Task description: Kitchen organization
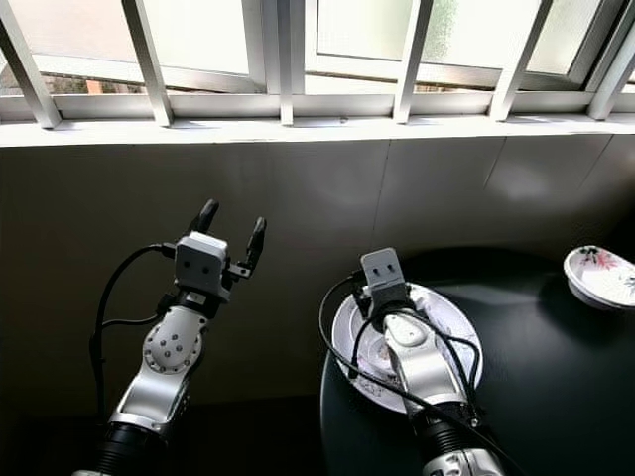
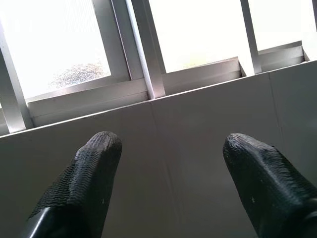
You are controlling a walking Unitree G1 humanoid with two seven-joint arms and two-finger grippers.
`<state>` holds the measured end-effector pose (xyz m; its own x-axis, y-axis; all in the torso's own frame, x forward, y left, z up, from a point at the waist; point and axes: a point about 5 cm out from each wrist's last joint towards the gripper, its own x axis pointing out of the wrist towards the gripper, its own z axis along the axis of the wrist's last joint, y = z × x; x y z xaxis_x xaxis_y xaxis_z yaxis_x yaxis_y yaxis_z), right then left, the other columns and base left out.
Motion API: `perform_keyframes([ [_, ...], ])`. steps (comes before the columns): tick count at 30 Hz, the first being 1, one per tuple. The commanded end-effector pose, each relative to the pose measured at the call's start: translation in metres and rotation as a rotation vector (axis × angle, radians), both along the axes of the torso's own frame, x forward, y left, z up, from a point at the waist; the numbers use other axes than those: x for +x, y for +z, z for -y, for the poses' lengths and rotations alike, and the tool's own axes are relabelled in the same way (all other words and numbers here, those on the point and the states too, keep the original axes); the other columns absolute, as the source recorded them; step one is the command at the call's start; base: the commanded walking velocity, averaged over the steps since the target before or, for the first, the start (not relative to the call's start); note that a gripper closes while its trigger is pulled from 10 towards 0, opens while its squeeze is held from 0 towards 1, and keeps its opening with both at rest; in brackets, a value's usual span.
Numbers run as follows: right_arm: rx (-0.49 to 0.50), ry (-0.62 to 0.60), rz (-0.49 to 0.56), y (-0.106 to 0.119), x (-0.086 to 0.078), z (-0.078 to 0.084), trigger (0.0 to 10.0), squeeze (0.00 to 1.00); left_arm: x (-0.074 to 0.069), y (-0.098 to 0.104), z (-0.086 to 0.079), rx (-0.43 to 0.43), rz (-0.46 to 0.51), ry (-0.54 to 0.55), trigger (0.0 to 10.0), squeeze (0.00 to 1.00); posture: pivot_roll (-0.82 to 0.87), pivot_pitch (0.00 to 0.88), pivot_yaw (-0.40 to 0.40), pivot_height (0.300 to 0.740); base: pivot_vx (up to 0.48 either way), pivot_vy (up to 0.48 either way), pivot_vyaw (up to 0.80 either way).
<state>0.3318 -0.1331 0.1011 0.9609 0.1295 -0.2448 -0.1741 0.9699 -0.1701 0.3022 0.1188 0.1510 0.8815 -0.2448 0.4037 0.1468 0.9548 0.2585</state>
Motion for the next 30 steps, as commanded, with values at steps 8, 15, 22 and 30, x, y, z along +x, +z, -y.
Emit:
perform_keyframes([
  [8, 0.013, -0.221, 0.186, 0.041, 0.006, 0.016, 10.0, 0.00, 0.000, -0.001, 0.003, -0.001, 0.001, -0.012, 10.0, 0.00, 0.06, 0.000, -0.036, 0.740, 0.000, 0.000, 0.00],
  [15, 0.049, -0.282, 0.153, 0.040, -0.005, 0.005, 10.0, 0.00, 0.000, -0.004, 0.004, 0.003, -0.010, -0.014, 10.0, 0.00, 0.05, 0.000, -0.036, 0.740, 0.000, 0.000, 0.00],
  [22, 0.104, -0.307, 0.062, 0.027, -0.024, 0.008, 10.0, 0.00, 0.000, -0.005, 0.000, 0.009, -0.016, -0.007, 10.0, 0.00, 0.05, 0.000, -0.042, 0.740, 0.000, 0.000, 0.00],
  [30, 0.147, -0.306, -0.050, 0.024, -0.049, 0.012, 10.0, 0.00, -0.001, -0.009, 0.000, 0.013, -0.026, -0.006, 10.0, 0.00, 0.03, 0.000, -0.040, 0.740, 0.000, 0.000, 0.00],
])
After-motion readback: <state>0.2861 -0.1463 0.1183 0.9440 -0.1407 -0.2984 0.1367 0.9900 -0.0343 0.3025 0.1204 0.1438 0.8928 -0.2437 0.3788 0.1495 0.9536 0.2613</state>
